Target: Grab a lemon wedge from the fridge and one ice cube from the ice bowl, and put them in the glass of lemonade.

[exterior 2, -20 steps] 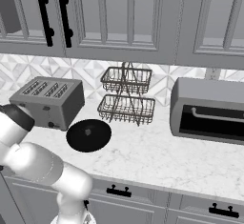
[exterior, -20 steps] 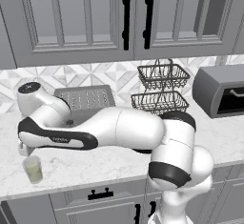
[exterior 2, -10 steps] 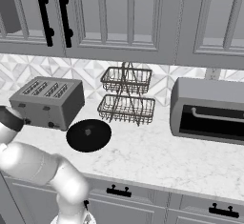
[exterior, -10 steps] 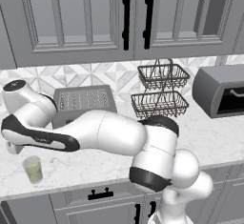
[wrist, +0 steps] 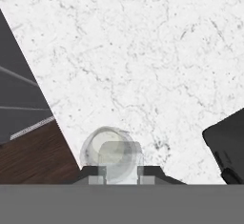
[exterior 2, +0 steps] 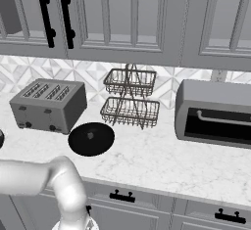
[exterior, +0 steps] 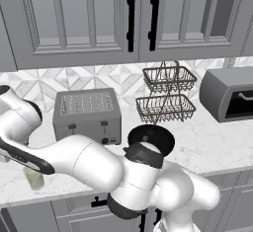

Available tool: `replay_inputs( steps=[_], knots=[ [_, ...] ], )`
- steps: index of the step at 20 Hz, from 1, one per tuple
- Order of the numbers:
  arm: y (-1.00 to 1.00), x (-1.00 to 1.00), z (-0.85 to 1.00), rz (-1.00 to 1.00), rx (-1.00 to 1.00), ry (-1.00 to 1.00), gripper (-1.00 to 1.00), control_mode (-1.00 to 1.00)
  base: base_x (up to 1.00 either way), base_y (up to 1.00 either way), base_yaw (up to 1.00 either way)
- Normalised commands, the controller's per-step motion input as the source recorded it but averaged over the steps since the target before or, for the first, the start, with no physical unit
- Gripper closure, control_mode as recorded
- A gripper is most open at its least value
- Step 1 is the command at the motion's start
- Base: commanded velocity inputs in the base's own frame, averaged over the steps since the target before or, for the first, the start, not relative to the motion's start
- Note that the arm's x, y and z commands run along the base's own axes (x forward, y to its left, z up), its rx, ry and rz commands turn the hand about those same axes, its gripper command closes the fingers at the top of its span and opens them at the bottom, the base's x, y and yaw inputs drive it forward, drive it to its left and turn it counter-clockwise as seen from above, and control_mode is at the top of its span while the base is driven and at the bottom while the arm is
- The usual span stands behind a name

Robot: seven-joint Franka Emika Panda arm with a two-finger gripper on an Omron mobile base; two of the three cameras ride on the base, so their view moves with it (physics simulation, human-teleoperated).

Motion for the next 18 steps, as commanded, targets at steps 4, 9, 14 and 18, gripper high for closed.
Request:
replay_inputs(
  steps=[4, 9, 14, 18],
  knots=[
    [0.00, -0.16, -0.17, 0.00, 0.00, 0.00, 1.00, -1.00, 0.00, 0.00, 0.00],
    [0.00, -0.09, -0.20, 0.00, 0.00, 0.00, 1.00, -1.00, 0.00, 0.00, 0.00],
    [0.00, 0.00, -0.31, 0.00, 0.00, -0.03, 1.00, -1.00, 0.00, 0.00, 0.00],
    [0.00, -0.27, -0.06, 0.00, 0.01, -0.07, 1.00, -1.00, 0.00, 0.00, 0.00]
  ],
)
